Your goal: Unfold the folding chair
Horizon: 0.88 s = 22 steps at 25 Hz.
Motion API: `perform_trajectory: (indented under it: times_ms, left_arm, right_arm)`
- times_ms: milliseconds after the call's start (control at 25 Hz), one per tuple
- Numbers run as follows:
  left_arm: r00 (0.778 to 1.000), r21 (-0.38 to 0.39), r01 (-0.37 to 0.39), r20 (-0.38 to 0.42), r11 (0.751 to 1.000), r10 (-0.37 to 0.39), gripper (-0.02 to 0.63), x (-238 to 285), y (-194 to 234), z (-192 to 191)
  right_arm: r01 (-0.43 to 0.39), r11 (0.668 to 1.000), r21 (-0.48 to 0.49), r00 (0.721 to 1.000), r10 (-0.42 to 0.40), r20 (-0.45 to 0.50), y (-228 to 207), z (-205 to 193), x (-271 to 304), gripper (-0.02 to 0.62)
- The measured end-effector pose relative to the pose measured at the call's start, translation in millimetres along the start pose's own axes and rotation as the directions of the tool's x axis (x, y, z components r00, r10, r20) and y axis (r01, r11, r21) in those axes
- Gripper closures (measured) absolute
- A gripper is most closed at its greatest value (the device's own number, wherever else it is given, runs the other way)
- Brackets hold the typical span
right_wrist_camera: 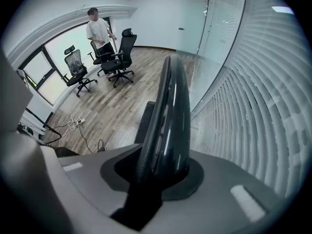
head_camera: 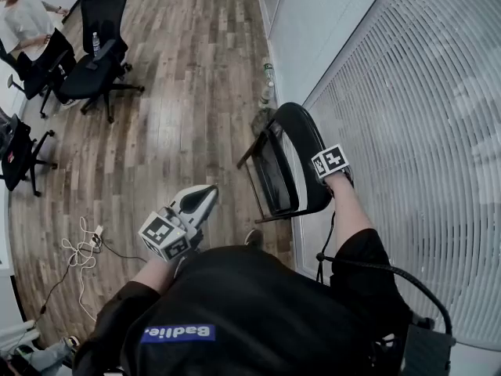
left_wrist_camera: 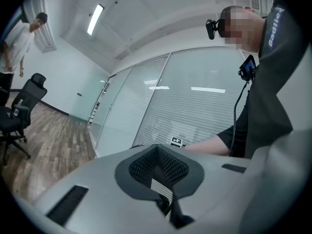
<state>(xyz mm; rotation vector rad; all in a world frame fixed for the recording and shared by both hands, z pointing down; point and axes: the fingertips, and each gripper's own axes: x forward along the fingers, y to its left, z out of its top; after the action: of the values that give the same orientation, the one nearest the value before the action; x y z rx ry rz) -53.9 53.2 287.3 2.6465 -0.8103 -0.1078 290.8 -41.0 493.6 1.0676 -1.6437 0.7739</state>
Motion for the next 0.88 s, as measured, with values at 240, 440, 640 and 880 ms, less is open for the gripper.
perform_trajectory:
  times_ms: [240,440,640,880]
  left_arm:
    - [1.000,-0.004,0.001,-0.001,1.000,-0.001,0.600,-0.7,2.1,-1.1]
    - [1.000,-0.013,-0.008,-0.009,1.000,0.008,0.600,1.1,2.7,-6.9]
    - [1.000,-0.033,-0.023,-0.015,0.999,0.023,0.600,0.6,6.4,-9.7]
    - [0.999,-0.037,-0.042,-0.028,0.998,0.041,0.600,4.4,15.5,-15.6]
  right_arm:
    - [-0.001,1.000,0.000,1.000,0.001,-0.001,1.3,2.0,-0.8,0.500]
    - [-0.011,1.000,-0.005,1.000,0.011,0.001,2.9,0.4,0.8,0.500]
    - [-0.006,1.000,-0.006,1.000,0.006,0.001,5.6,2.0,-2.3,0.499]
    - [-0.002,1.000,-0.010,1.000,0.002,0.000,7.9,6.8,-6.8,0.499]
